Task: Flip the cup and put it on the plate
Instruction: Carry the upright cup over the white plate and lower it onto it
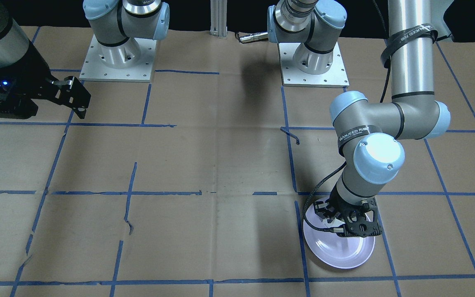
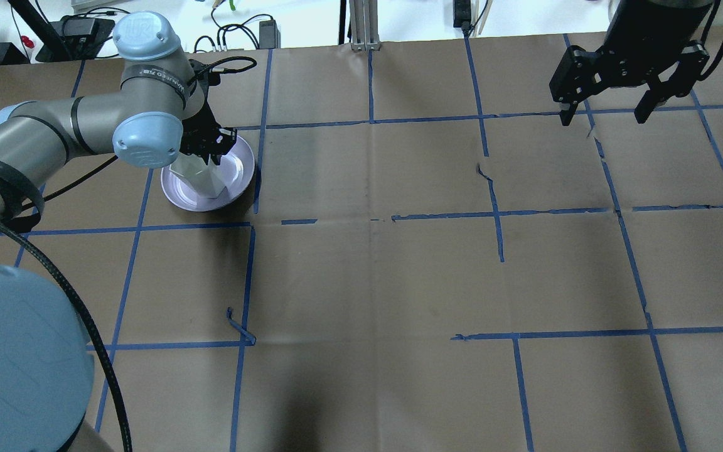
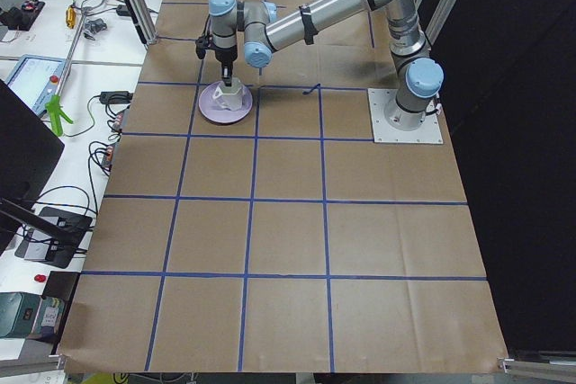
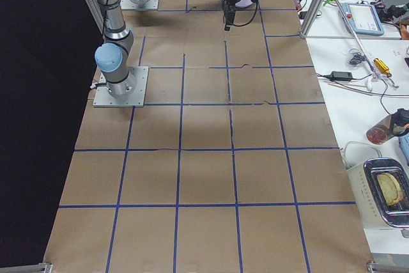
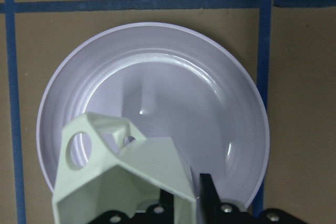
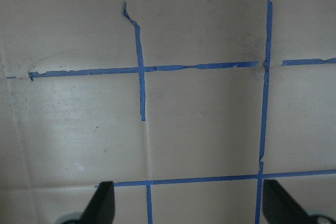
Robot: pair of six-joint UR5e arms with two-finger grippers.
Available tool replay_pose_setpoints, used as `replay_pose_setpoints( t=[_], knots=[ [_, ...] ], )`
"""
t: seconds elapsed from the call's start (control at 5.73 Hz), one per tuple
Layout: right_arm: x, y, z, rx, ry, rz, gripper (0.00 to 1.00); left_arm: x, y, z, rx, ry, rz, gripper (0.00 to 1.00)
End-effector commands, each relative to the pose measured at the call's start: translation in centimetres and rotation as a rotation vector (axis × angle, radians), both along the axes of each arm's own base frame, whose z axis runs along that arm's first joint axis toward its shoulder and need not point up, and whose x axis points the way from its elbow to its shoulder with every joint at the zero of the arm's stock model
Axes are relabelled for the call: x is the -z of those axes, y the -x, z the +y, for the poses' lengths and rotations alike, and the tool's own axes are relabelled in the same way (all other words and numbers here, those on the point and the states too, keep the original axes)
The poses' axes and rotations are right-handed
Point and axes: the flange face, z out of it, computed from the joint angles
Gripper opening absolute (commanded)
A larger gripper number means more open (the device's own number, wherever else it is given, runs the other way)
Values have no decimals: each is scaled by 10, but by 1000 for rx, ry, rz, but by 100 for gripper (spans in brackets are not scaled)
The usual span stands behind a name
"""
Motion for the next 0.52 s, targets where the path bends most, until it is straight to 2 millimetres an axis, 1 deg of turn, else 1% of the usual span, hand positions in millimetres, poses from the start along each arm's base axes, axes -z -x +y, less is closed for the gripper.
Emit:
replay_pose_setpoints(
  t=[0.0, 0.17, 0.35],
  knots=[
    [0, 0, 0, 0, 0, 0, 100, -30, -1, 5, -7, -30, -1, 100],
    [0, 0, 0, 0, 0, 0, 100, -73, 1, 14, -56, -87, 6, 100],
    [0, 0, 0, 0, 0, 0, 100, -119, 13, 28, -103, -133, 17, 100]
  ],
)
